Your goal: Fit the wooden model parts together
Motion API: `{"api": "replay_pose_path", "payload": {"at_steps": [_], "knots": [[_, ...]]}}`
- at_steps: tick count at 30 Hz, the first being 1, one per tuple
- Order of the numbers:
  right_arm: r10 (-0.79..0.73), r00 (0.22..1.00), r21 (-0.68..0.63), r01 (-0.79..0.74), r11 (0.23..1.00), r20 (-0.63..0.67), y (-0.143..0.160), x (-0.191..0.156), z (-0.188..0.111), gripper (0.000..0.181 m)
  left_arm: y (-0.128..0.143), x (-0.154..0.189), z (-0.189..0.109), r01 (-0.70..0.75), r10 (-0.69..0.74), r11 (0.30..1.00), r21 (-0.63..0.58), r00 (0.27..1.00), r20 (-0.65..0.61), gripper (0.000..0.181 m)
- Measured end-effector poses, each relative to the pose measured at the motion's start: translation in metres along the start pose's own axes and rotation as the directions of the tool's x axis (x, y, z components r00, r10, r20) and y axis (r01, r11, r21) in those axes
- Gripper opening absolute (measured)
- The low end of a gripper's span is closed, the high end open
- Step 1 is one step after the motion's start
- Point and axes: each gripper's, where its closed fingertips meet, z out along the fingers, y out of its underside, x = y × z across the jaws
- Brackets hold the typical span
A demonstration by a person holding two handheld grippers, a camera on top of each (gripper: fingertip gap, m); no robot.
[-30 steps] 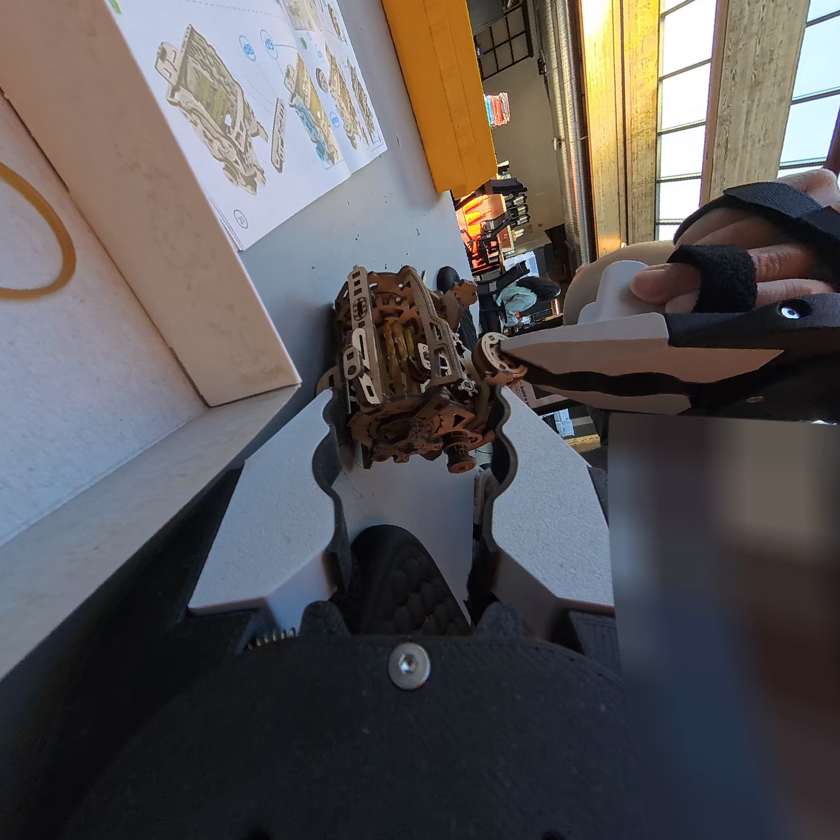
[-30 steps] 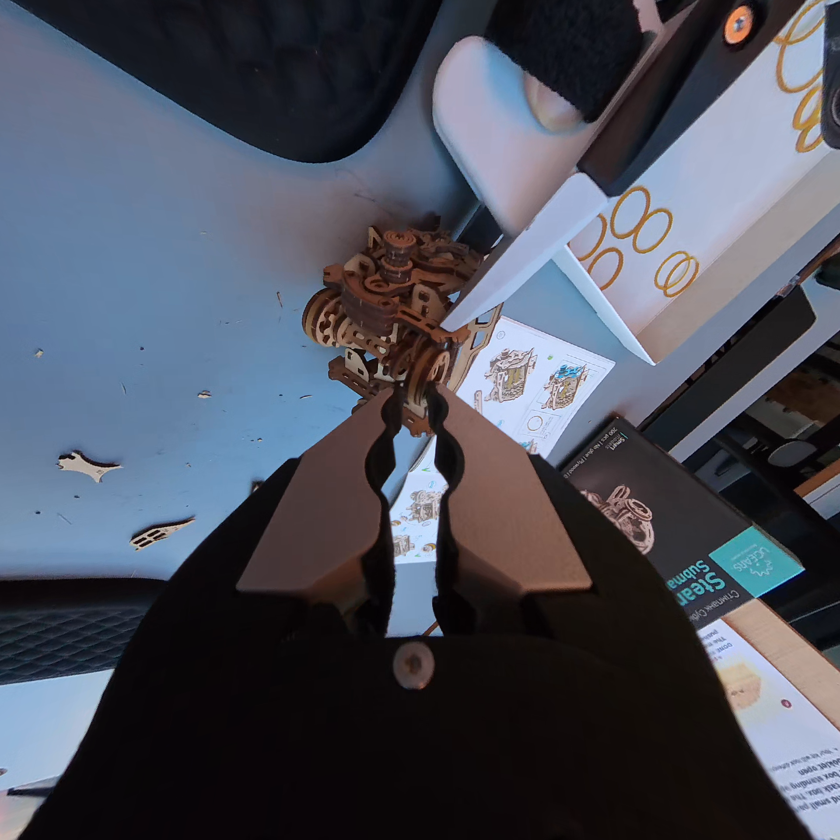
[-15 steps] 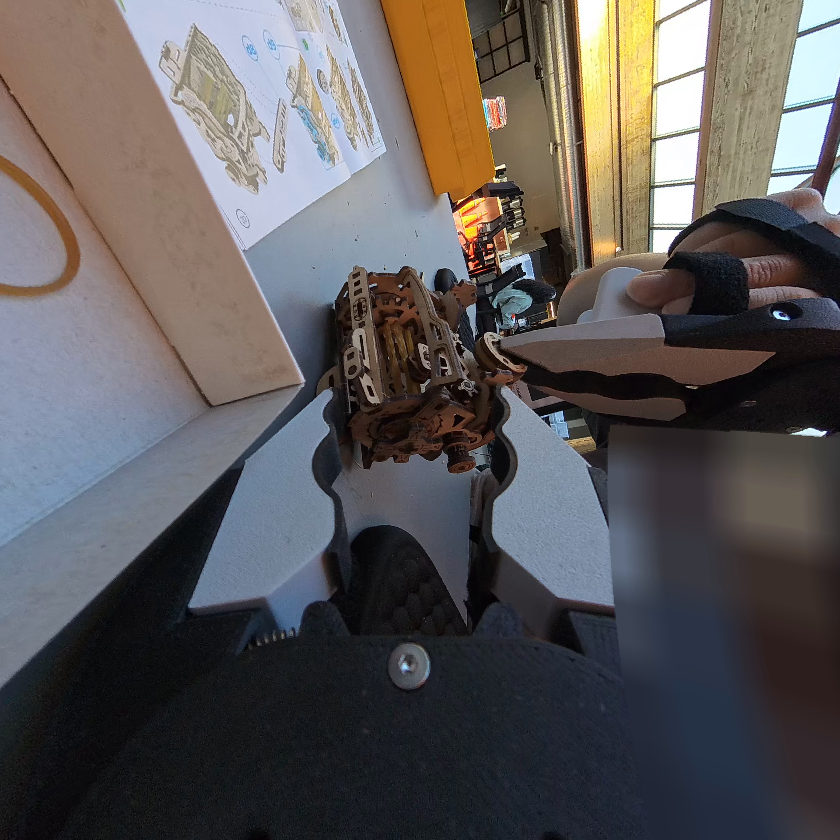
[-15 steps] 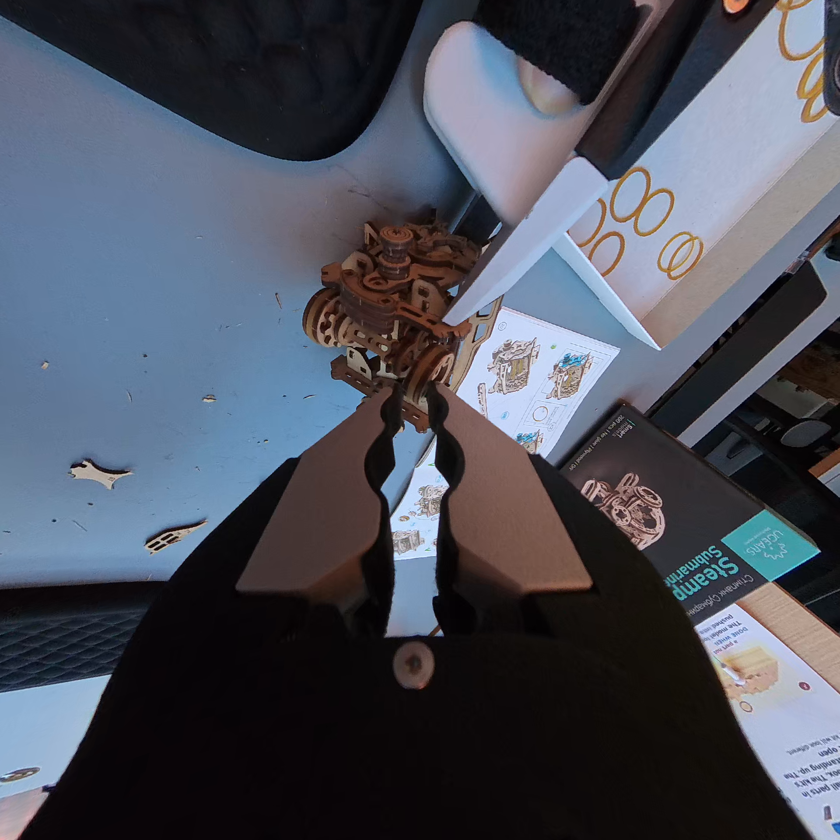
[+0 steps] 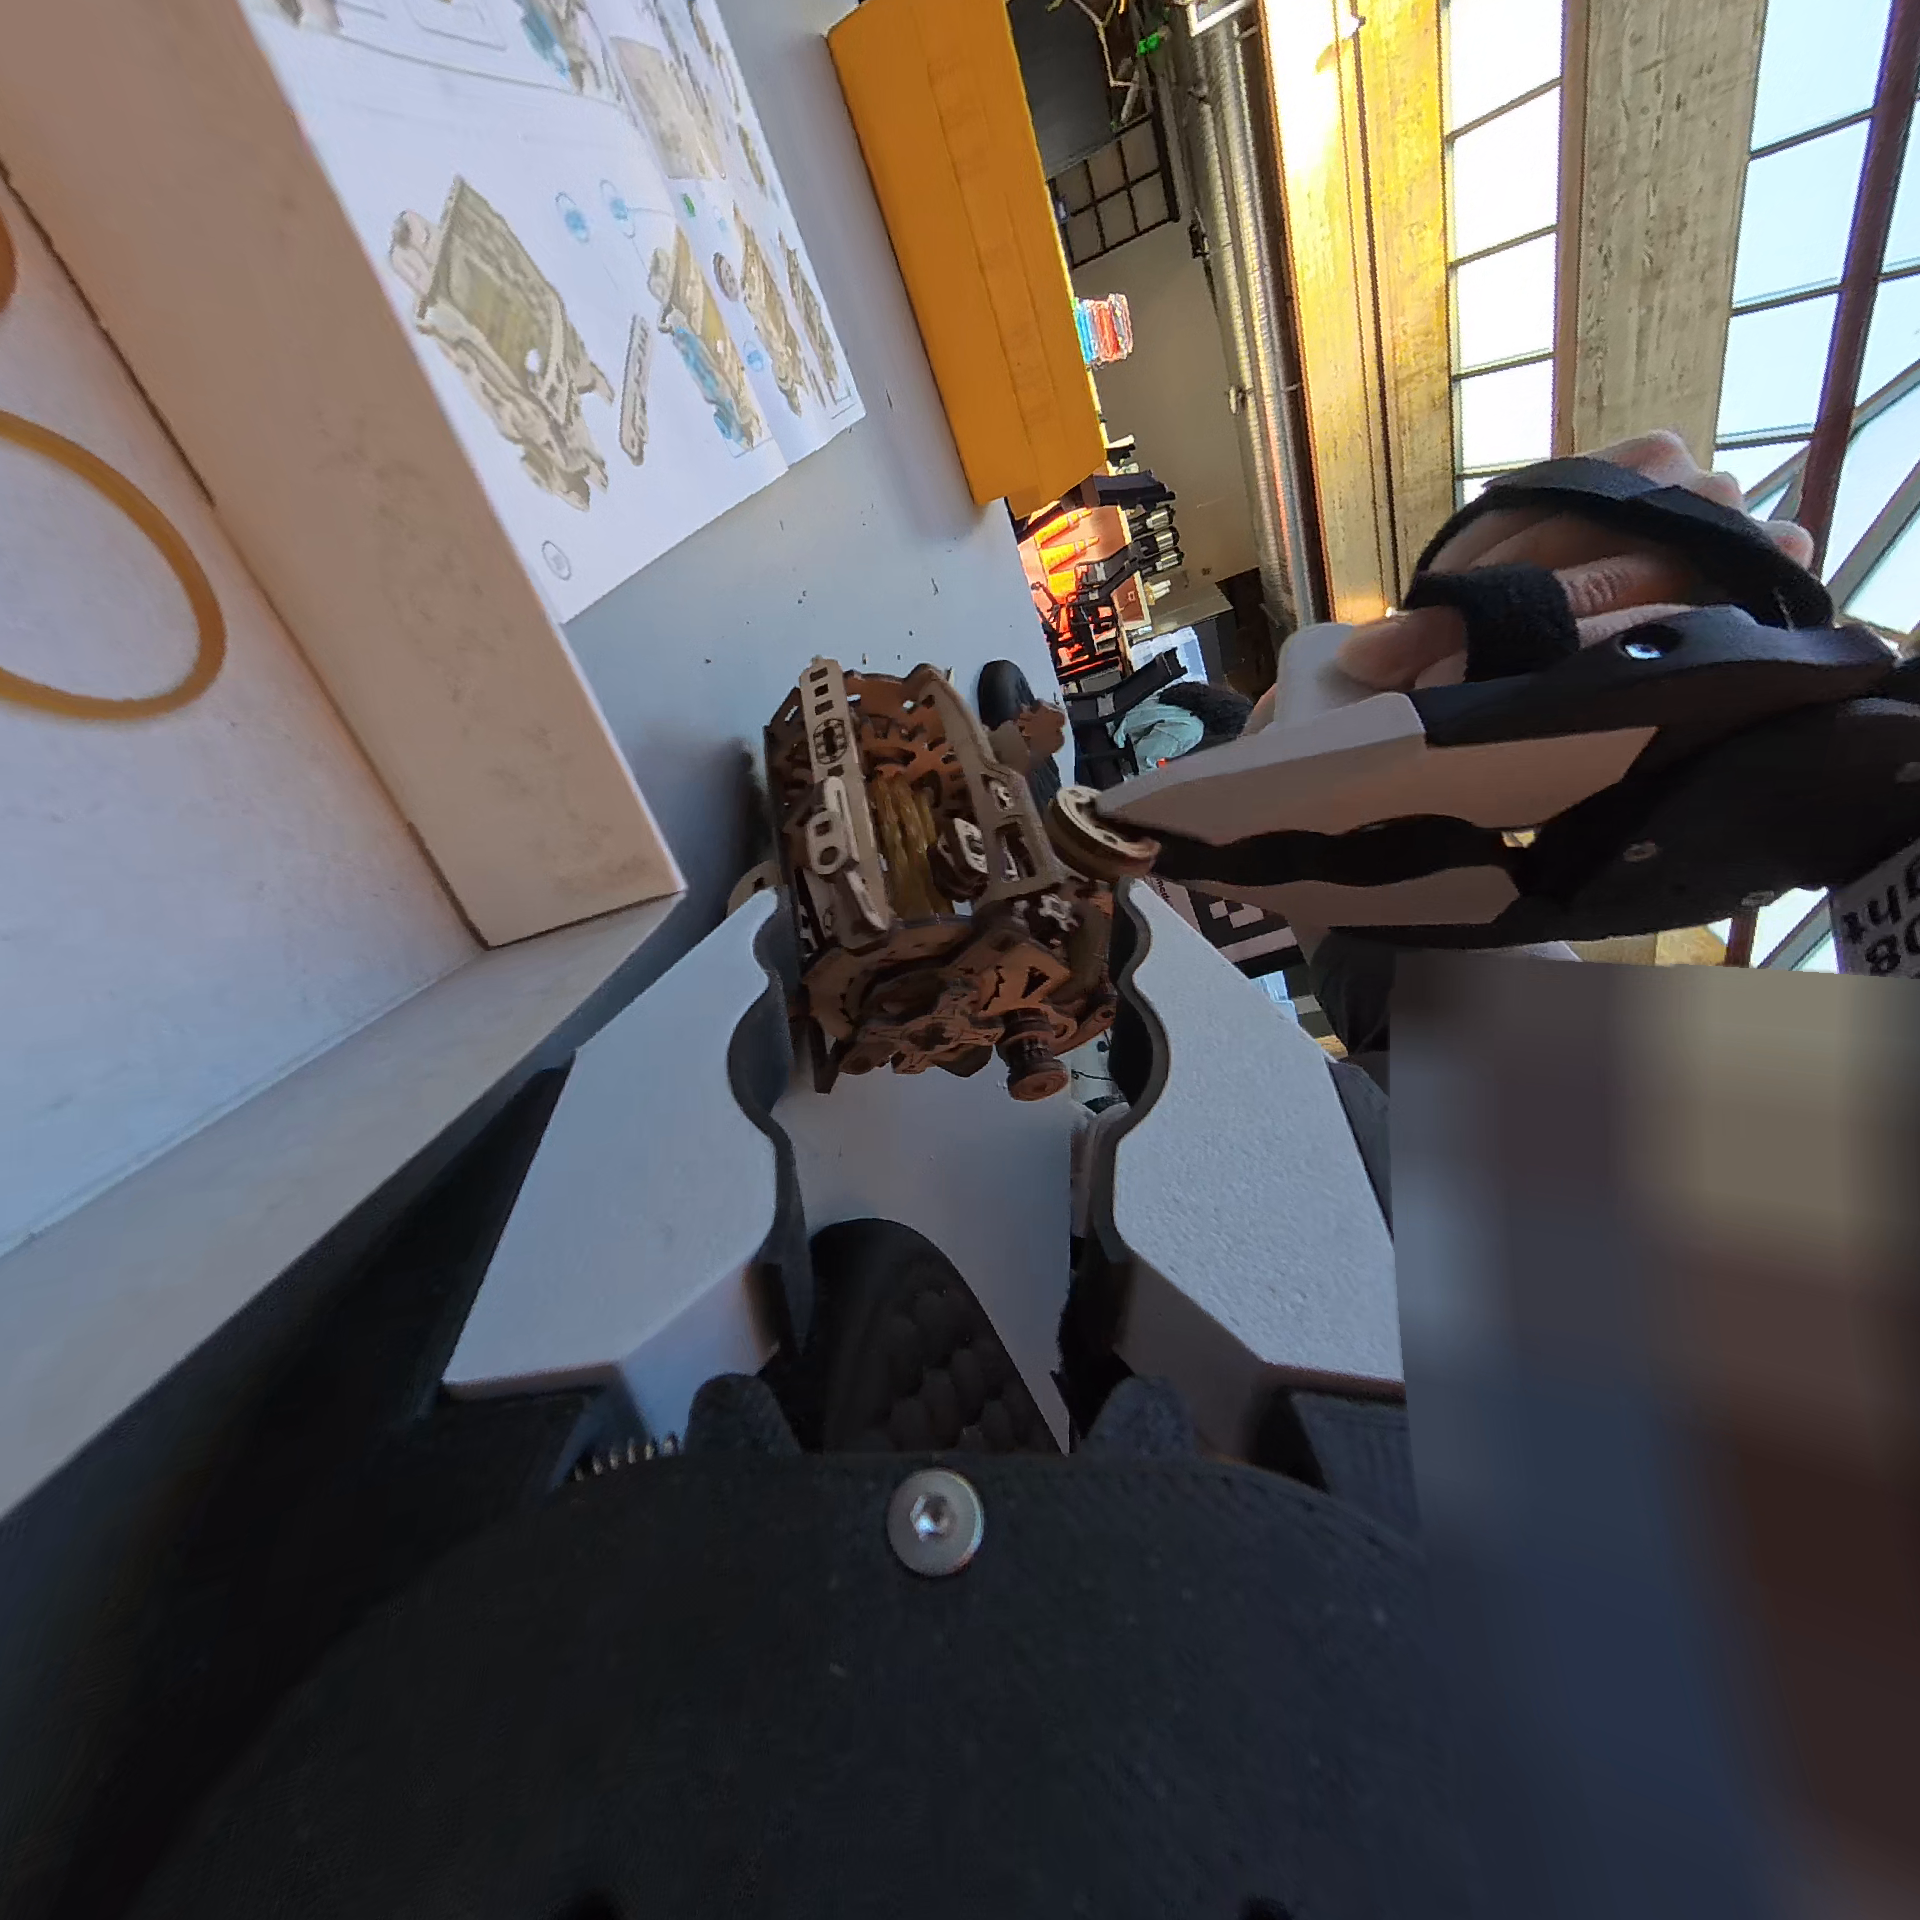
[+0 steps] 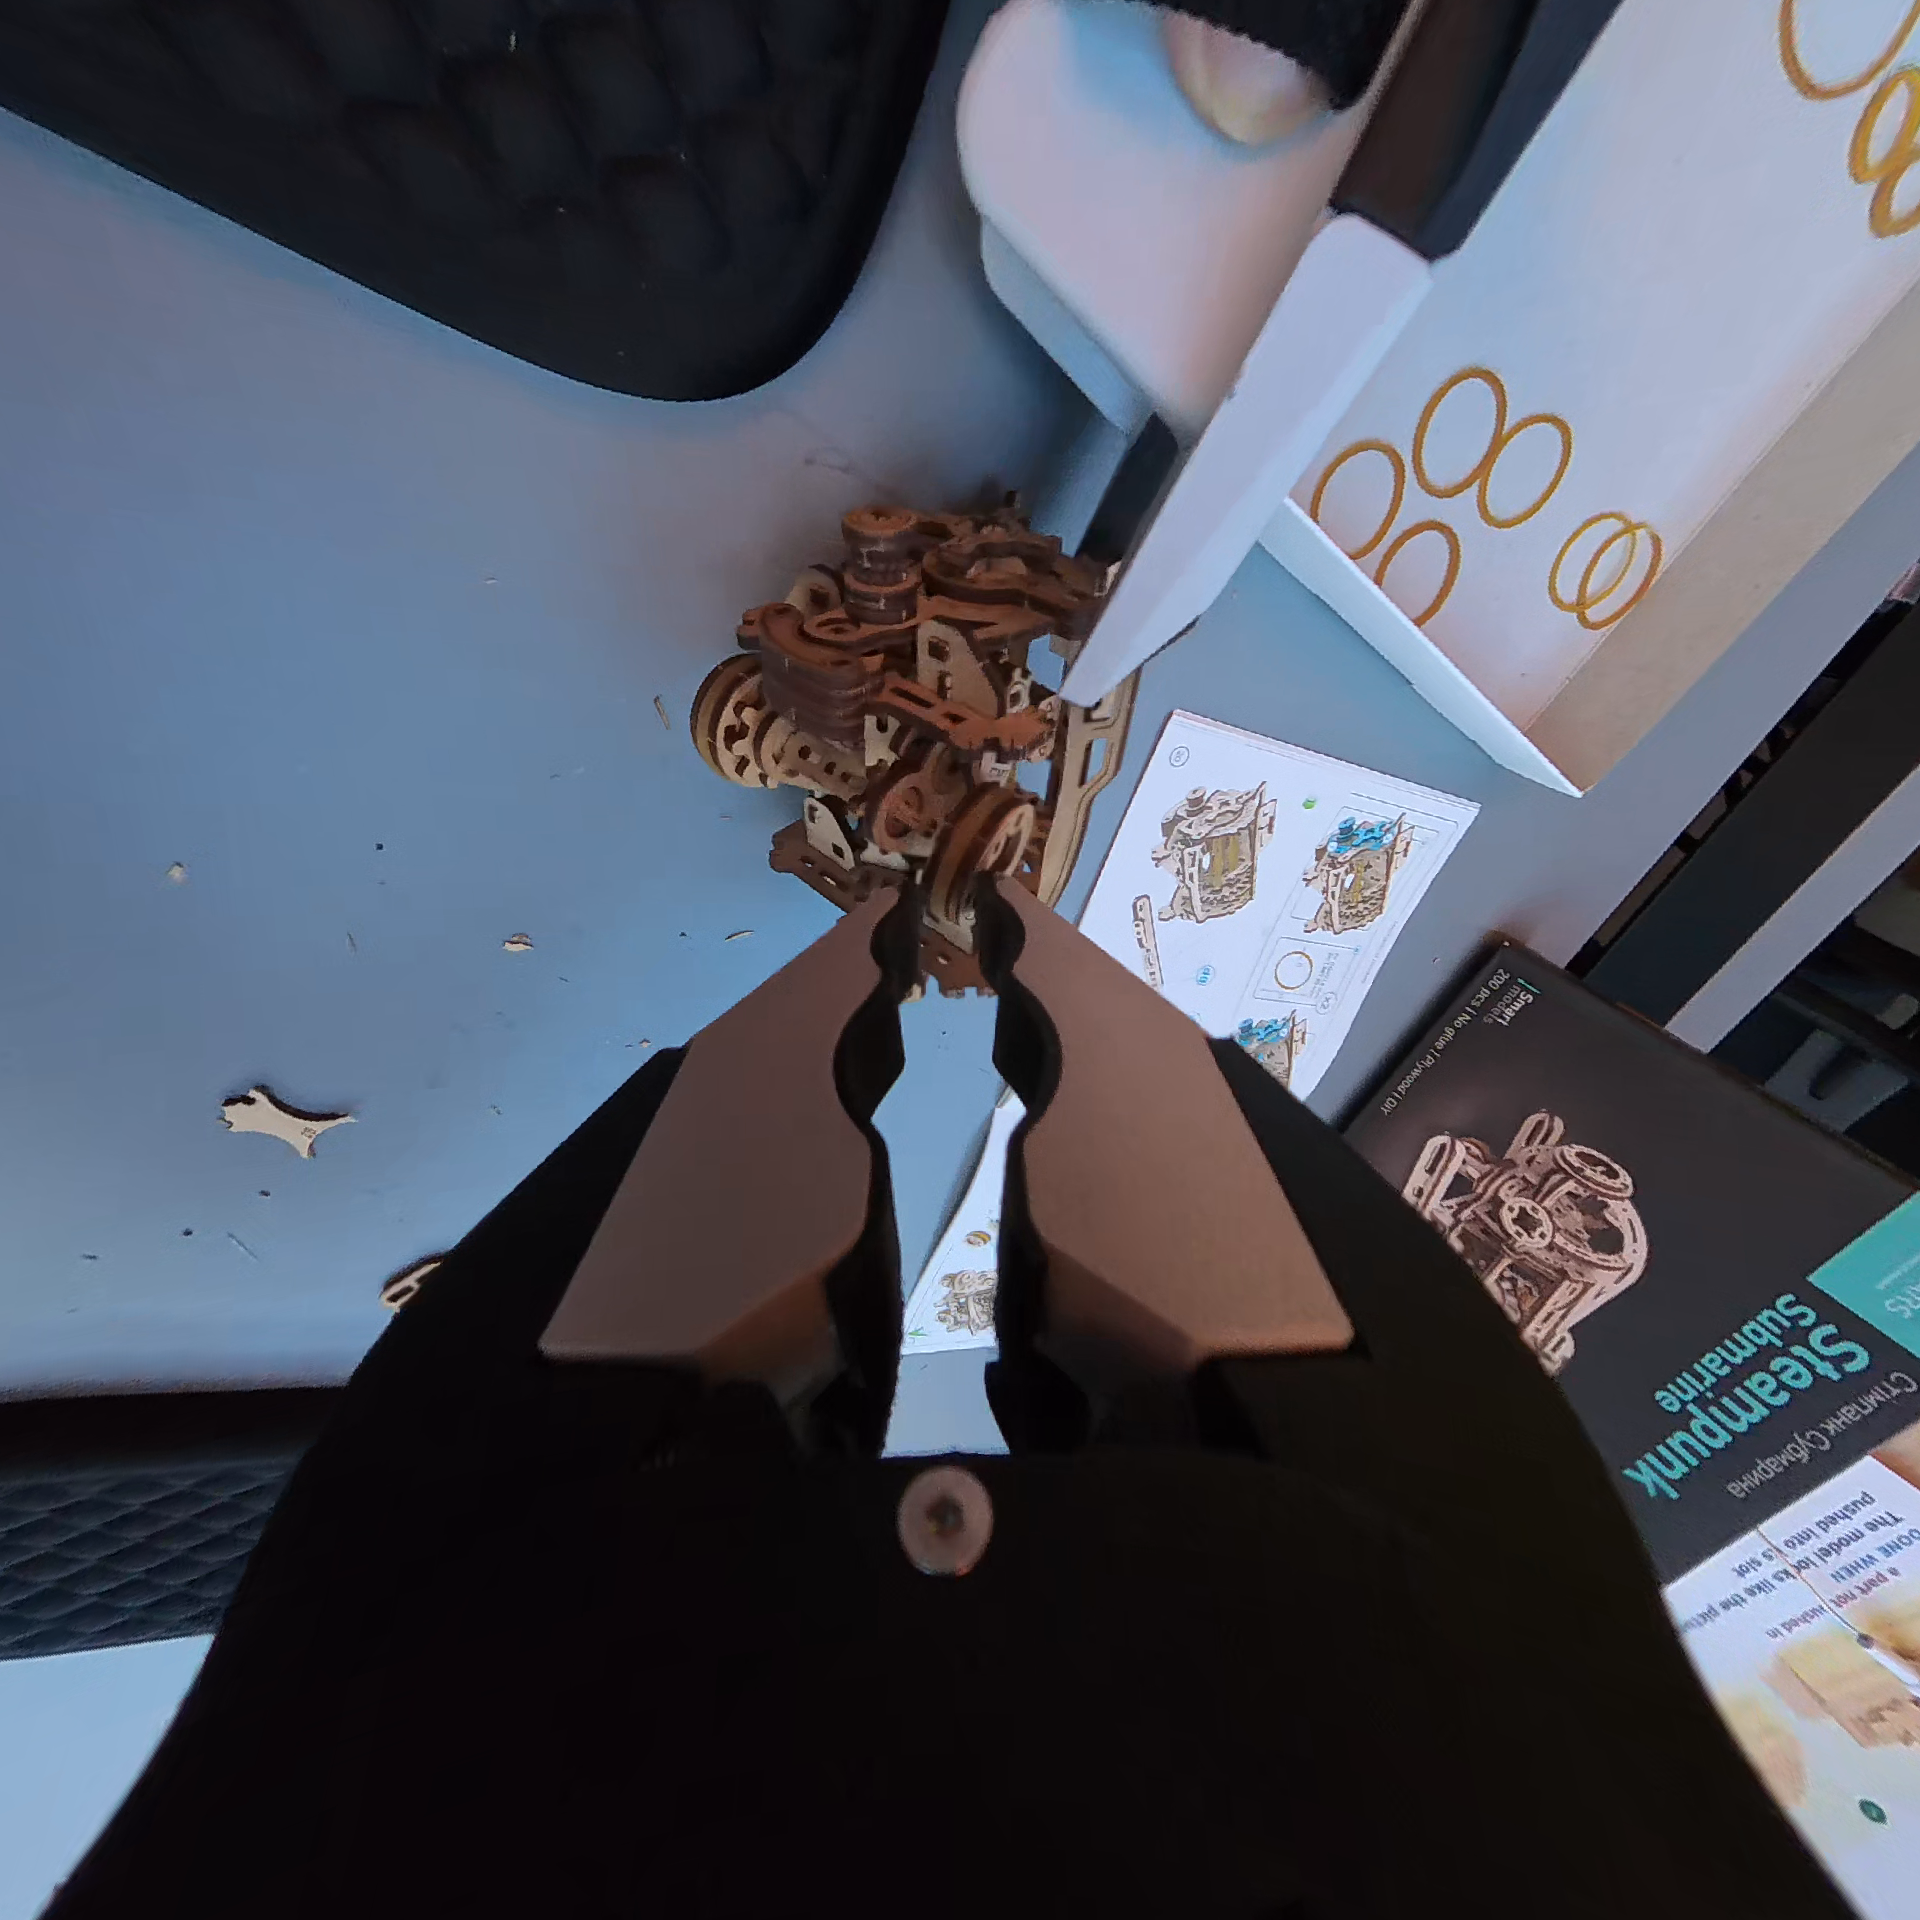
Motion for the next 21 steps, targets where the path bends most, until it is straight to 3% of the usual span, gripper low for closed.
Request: {"api": "replay_pose_path", "payload": {"at_steps": [8, 12, 16, 21], "knots": [[0.056, 0.998, 0.078, -0.057, 0.995, 0.018, -0.002, -0.002, -0.002, 0.010, -0.001, 0.014, -0.005, -0.129, 0.127, 0.991, 0.023, 0.990, 0.069, 0.066], [0.070, 0.997, 0.111, -0.074, 0.991, 0.044, -0.003, -0.002, -0.002, 0.010, -0.012, 0.029, -0.012, -0.278, 0.267, 0.958, 0.074, 0.955, 0.129, 0.061], [0.096, 0.995, 0.130, -0.101, 0.986, 0.042, -0.002, -0.002, -0.006, 0.010, -0.022, 0.052, -0.017, -0.511, 0.487, 0.852, 0.113, 0.853, 0.186, 0.051], [0.119, 0.993, 0.166, -0.117, 0.979, -0.003, -0.003, 0.002, -0.006, 0.010, -0.007, 0.083, -0.012, -0.741, 0.724, 0.669, 0.052, 0.666, 0.179, 0.039]]}}
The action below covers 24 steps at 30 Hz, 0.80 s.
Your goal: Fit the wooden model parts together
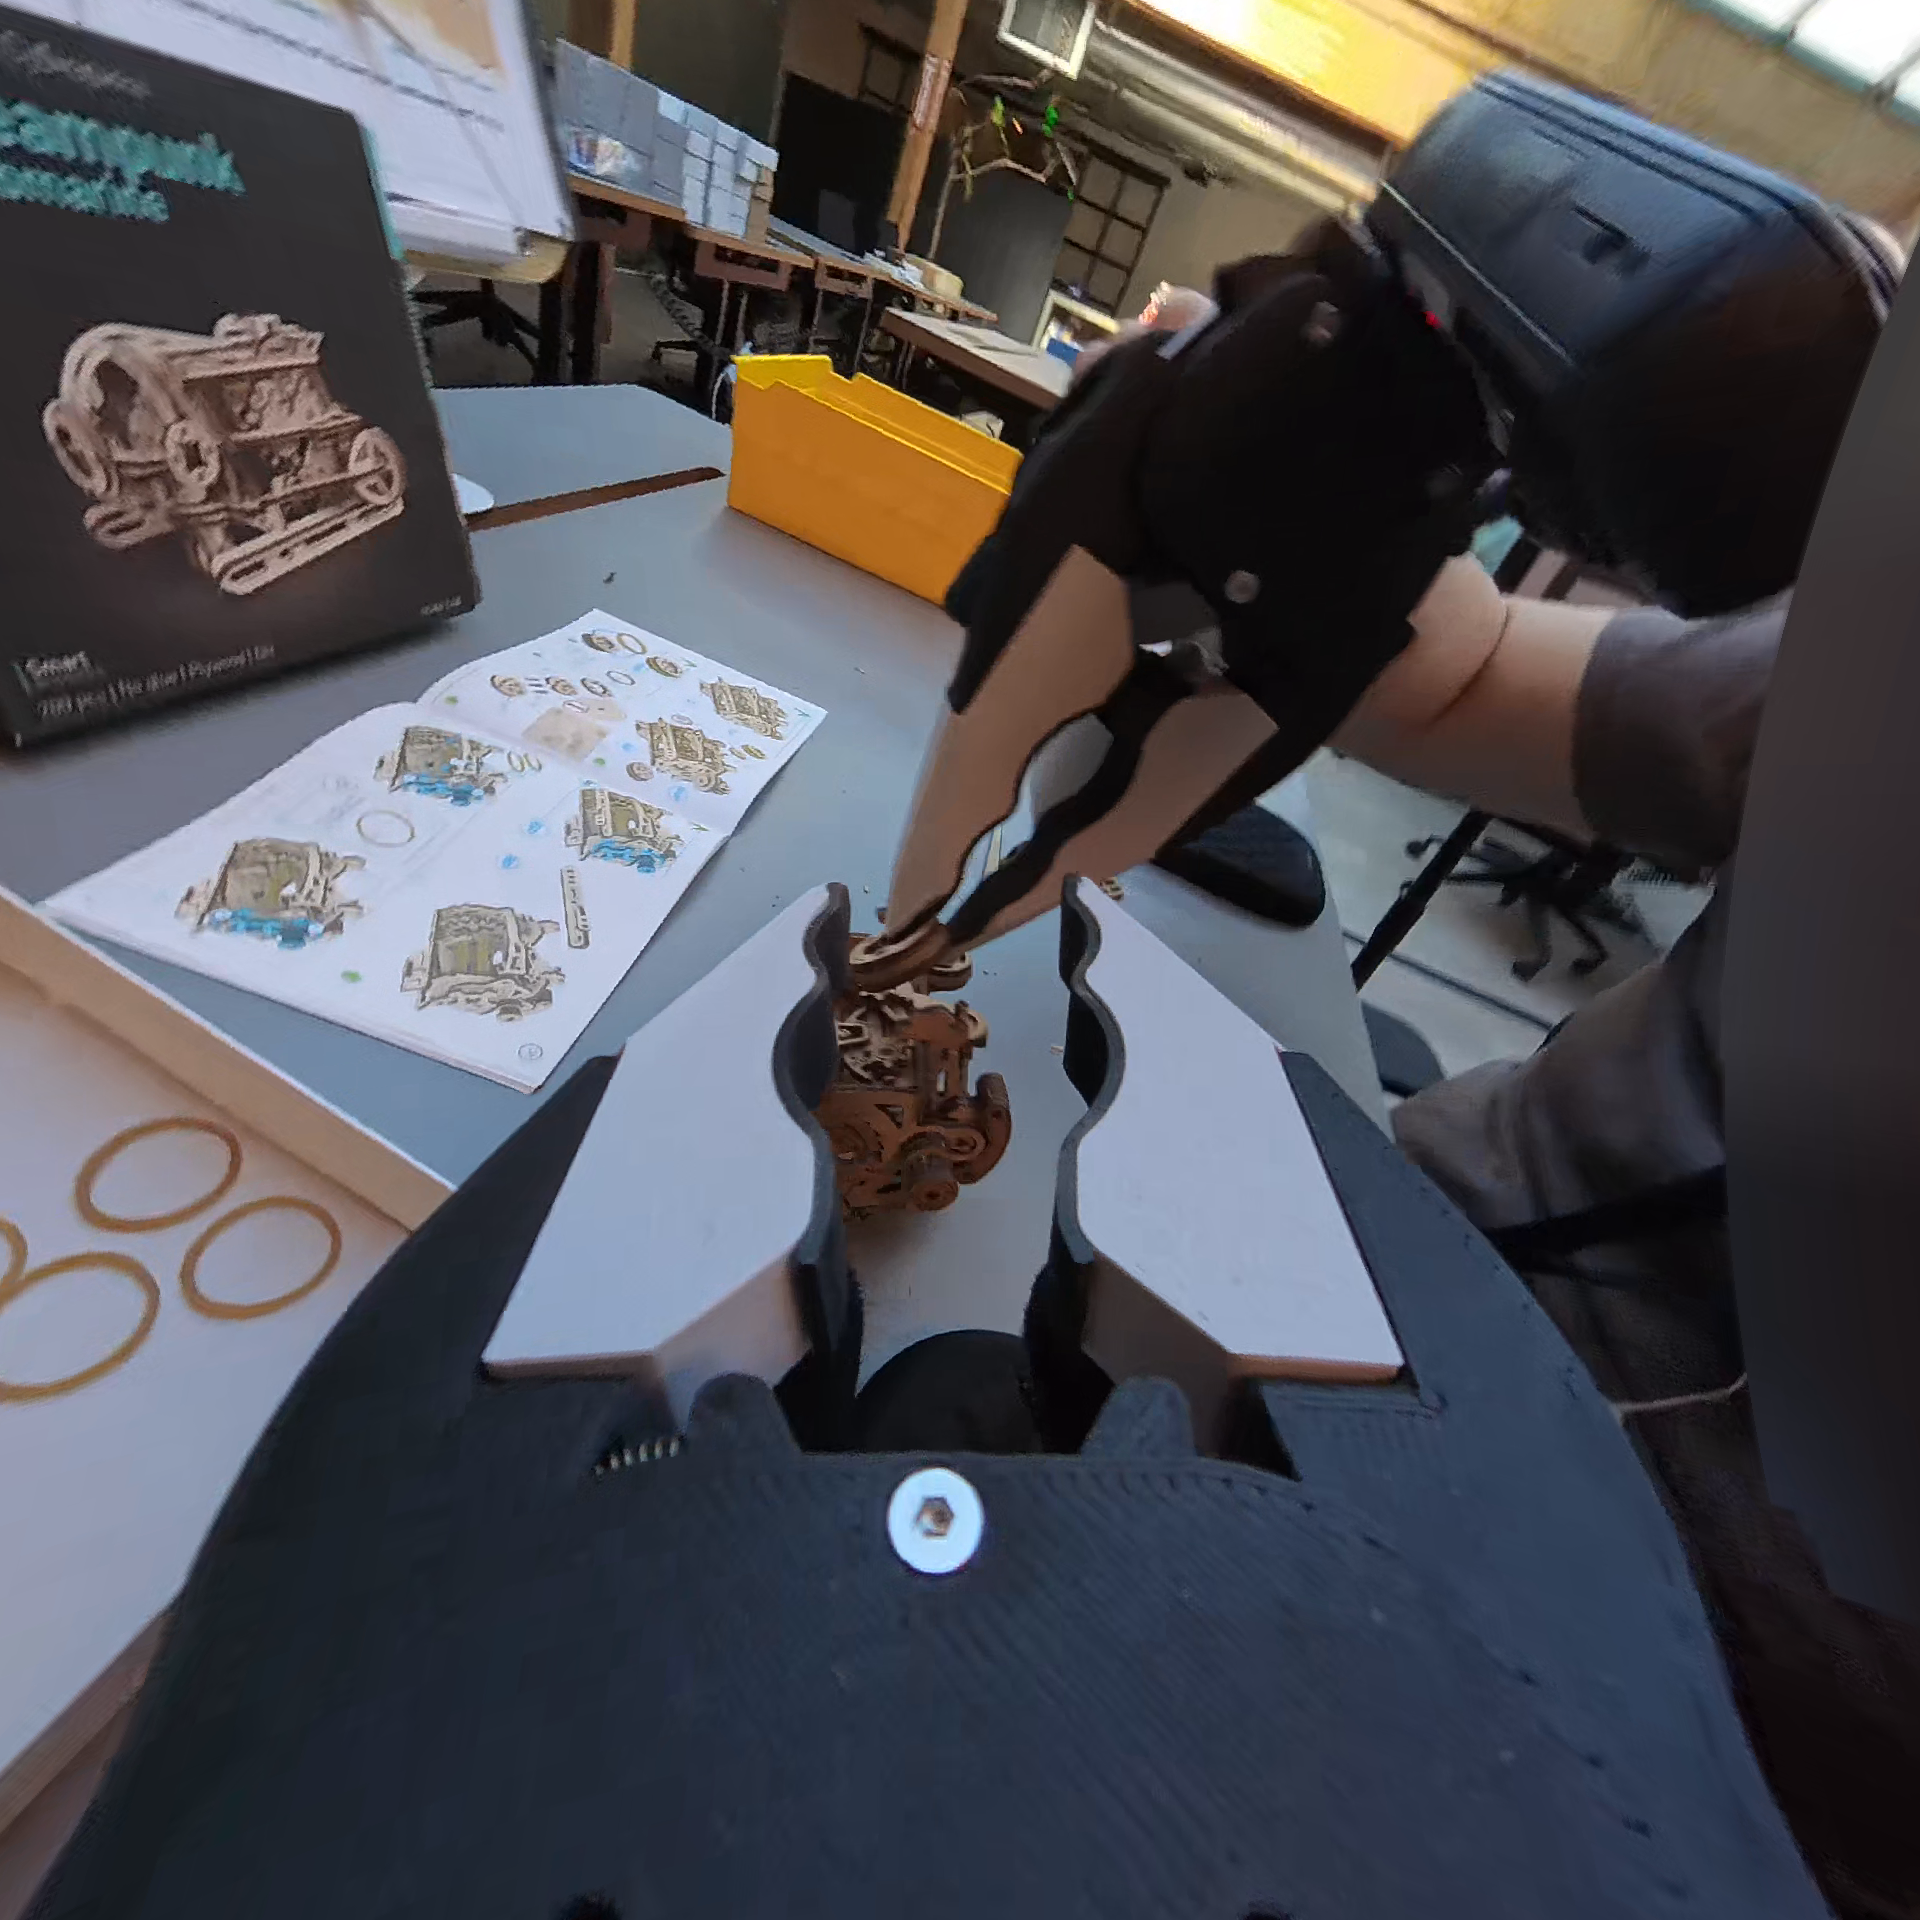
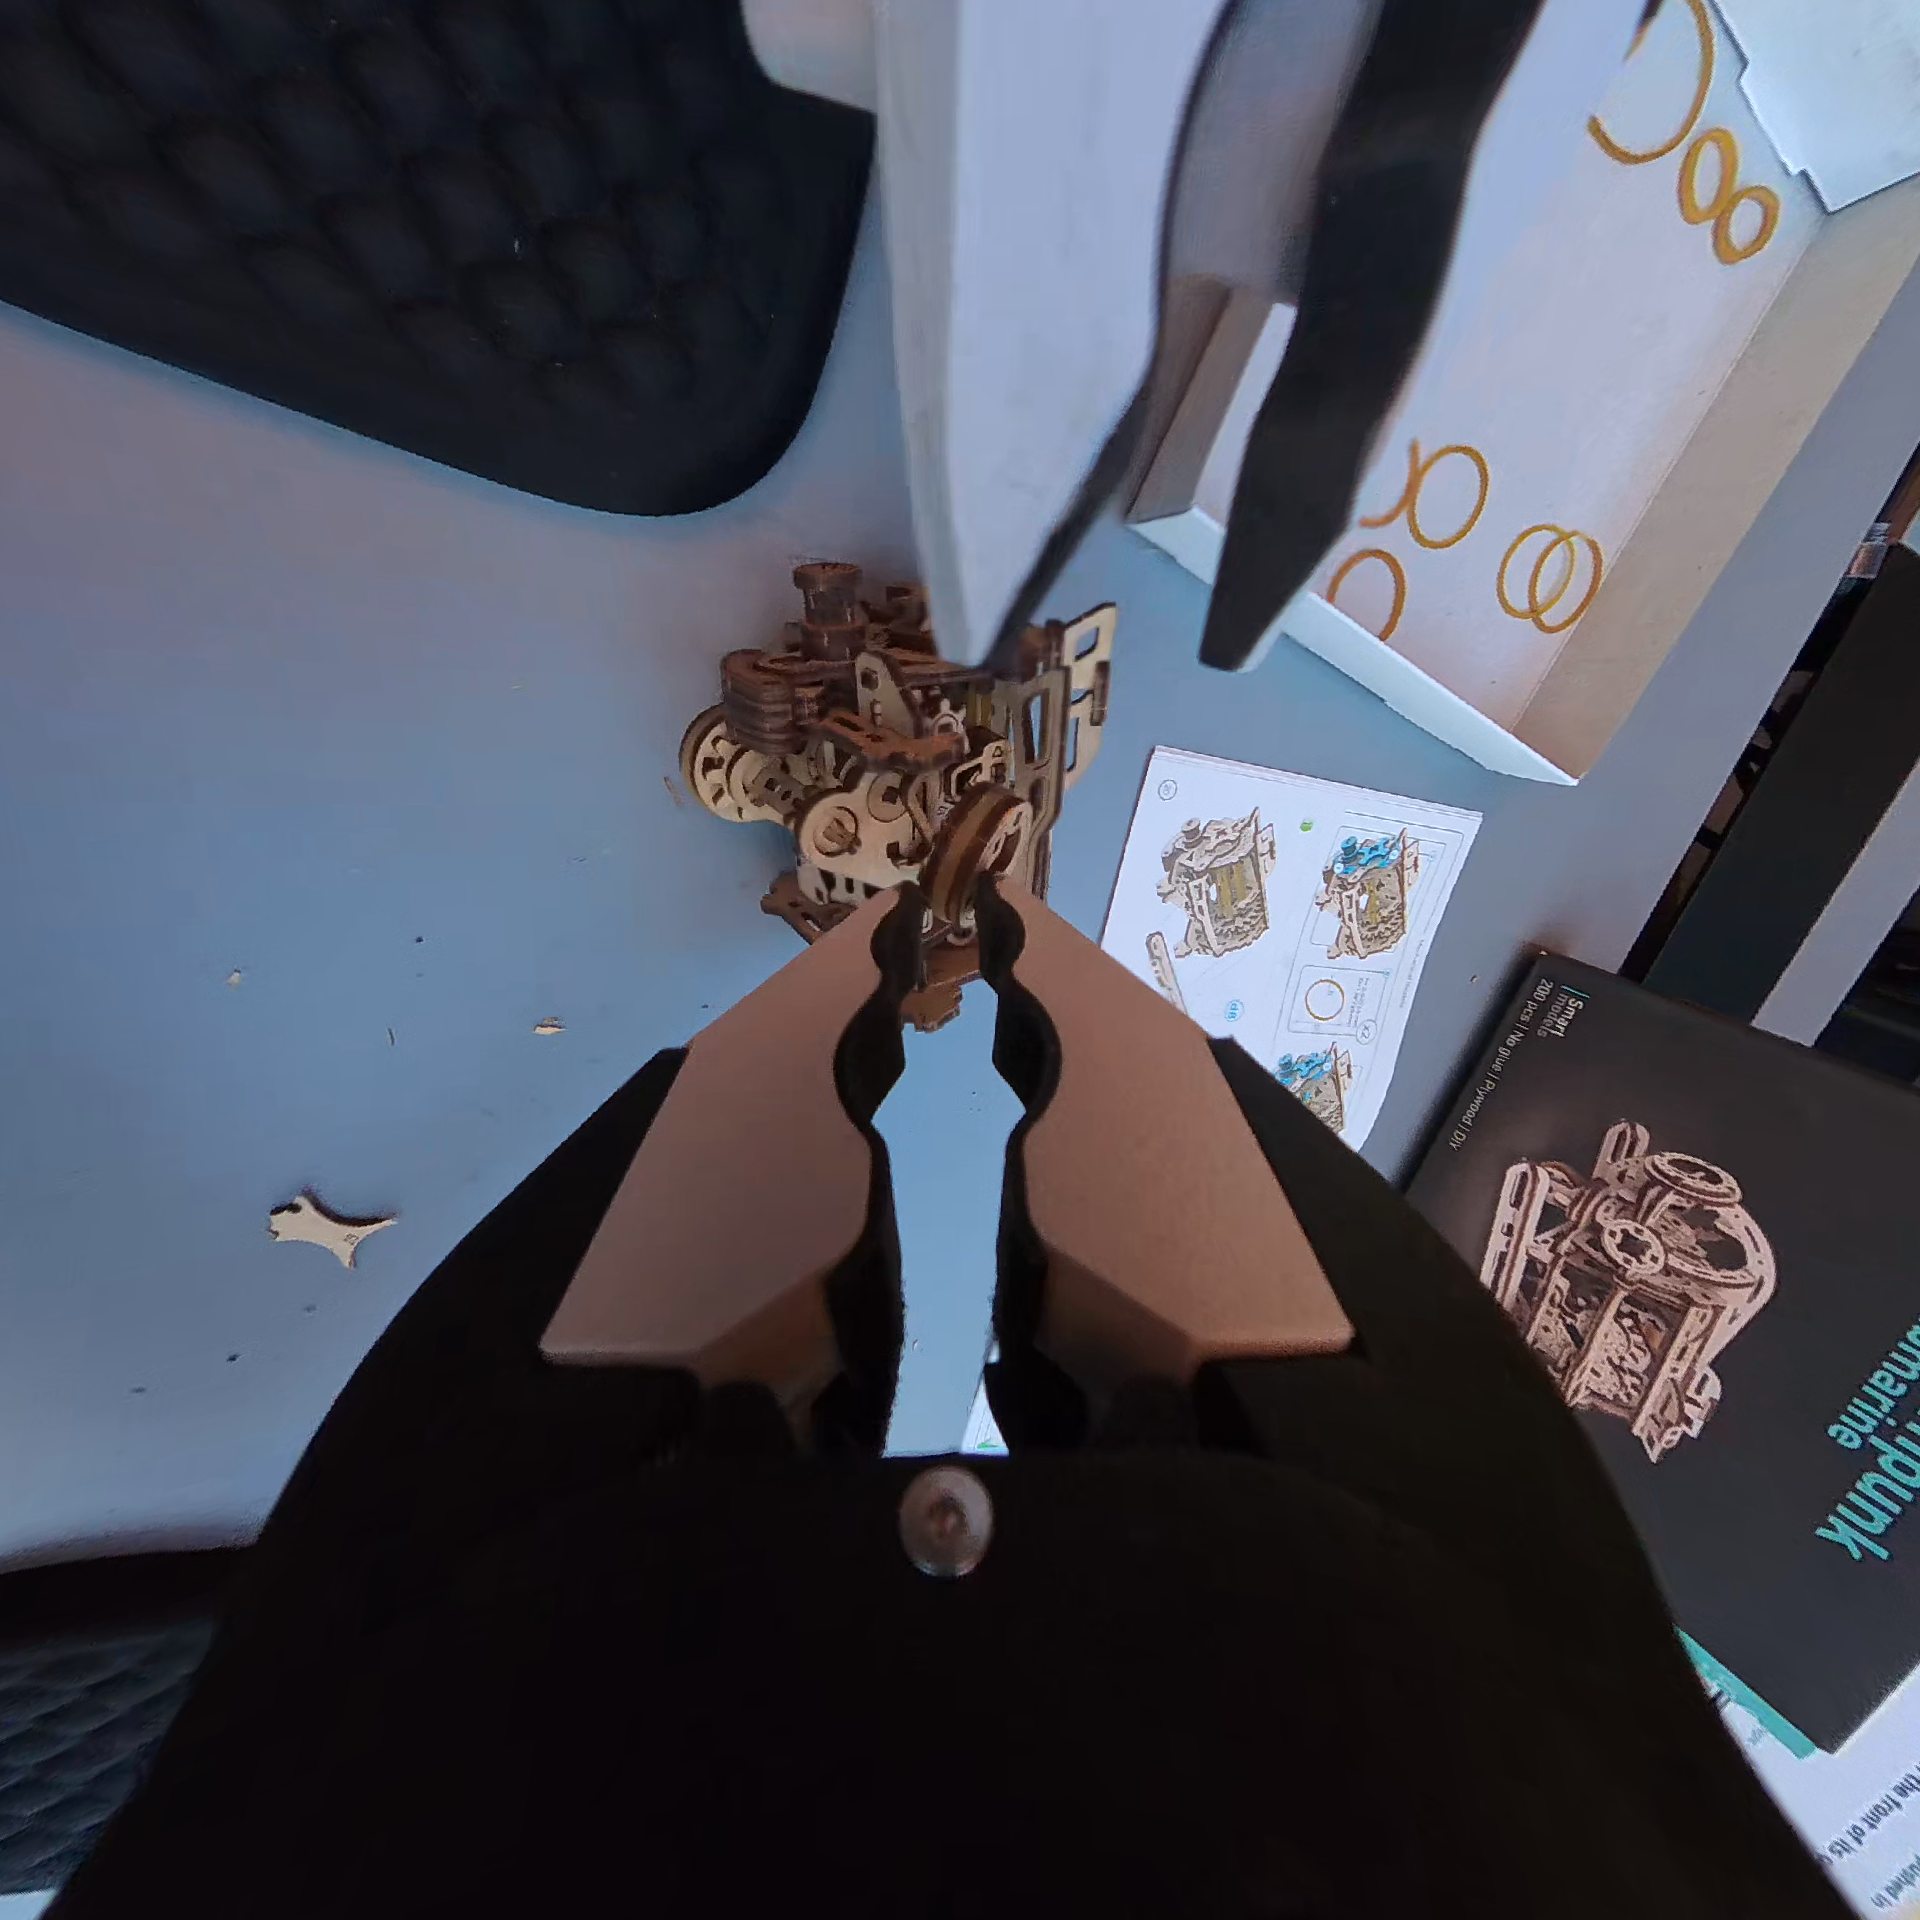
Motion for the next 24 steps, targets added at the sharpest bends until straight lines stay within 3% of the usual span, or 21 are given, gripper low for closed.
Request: {"api": "replay_pose_path", "payload": {"at_steps": [7, 13, 19, 24], "knots": [[0.044, 0.999, -0.025, -0.044, 0.999, -0.024, 0.009, 0.022, 0.015, 0.010, 0.008, -0.002, 0.008, -0.185, 0.186, 0.982, -0.034, 0.981, 0.055, 0.040], [0.041, 0.999, 0.029, -0.041, 0.999, 0.016, 0.010, 0.015, 0.014, 0.010, 0.000, -0.008, 0.007, -0.276, 0.287, 0.951, -0.142, 0.956, 0.065, 0.037], [0.010, 1.000, 0.077, -0.012, 0.997, 0.022, 0.005, 0.002, 0.005, 0.010, 0.022, -0.016, 0.028, -0.467, 0.497, 0.800, -0.376, 0.868, -0.020, 0.023], [-0.002, 0.999, 0.090, -0.002, 0.996, 0.045, 0.000, -0.001, 0.006, 0.010, 0.034, -0.011, 0.037, -0.605, 0.610, 0.670, -0.429, 0.779, -0.146, 0.014]]}}
